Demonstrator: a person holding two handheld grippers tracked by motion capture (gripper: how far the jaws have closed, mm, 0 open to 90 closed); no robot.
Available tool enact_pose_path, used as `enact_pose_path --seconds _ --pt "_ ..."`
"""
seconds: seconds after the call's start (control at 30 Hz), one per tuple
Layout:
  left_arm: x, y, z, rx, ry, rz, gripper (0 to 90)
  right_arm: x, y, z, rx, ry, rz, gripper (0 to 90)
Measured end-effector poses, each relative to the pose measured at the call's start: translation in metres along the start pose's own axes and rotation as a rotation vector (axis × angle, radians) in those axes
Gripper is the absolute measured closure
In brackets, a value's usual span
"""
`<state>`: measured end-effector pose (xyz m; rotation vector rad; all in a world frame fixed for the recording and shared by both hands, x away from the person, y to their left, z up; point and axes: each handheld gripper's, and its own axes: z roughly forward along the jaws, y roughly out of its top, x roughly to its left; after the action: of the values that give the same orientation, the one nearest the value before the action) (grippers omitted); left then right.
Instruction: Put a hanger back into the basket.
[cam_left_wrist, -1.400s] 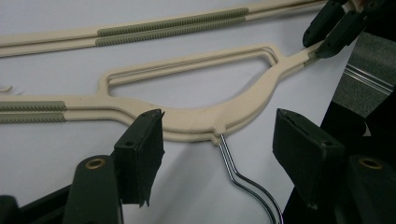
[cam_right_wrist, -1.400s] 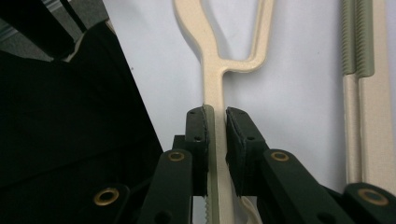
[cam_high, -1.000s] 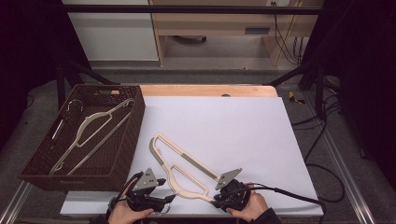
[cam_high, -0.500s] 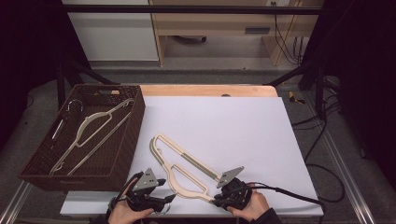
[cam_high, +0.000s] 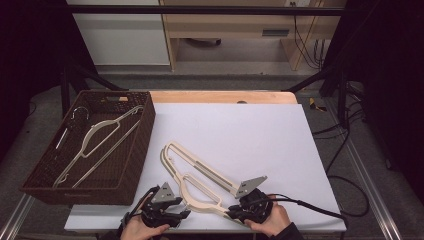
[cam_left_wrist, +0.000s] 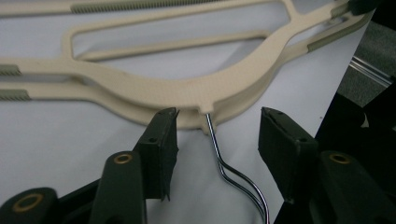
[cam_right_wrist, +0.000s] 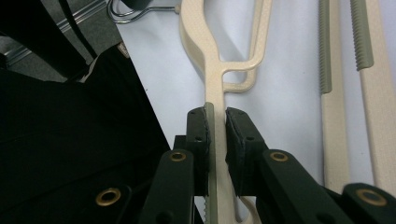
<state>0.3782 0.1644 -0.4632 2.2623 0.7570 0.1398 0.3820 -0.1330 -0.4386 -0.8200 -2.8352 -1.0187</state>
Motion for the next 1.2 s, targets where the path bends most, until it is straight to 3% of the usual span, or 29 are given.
enact_pose_path --seconds 0.1,0.23,0.37,0.53,0.7,0.93,1.2 --pt "-0.001 -0.001 0.006 0.029 0.004 -0.025 58.5 0.001 0.0 -0.001 -0.007 -0.003 0.003 79.7" --pt "-0.001 -0.001 0.008 0.028 0.006 -0.044 67.2 0.001 0.001 -0.002 -0.015 -0.005 0.003 79.7" --pt "0.0 -0.001 0.009 0.042 0.029 -0.072 82.5 0.0 0.0 -0.002 -0.018 -0.005 -0.001 79.7" --pt "0.0 0.0 0.009 0.05 0.038 -0.104 84.9 0.0 0.0 -0.001 -0.016 0.0 -0.005 79.6" --pt "-0.003 0.006 0.003 0.031 0.092 -0.147 88.2 0.0 0.0 0.002 -0.02 0.0 0.001 79.3" --pt "-0.007 0.016 -0.004 0.019 0.136 -0.141 88.6 0.001 -0.002 0.006 -0.002 -0.013 -0.002 79.1" --pt "-0.008 0.023 -0.01 0.024 0.142 -0.159 88.7 0.001 -0.003 0.011 0.006 -0.008 -0.008 78.8"
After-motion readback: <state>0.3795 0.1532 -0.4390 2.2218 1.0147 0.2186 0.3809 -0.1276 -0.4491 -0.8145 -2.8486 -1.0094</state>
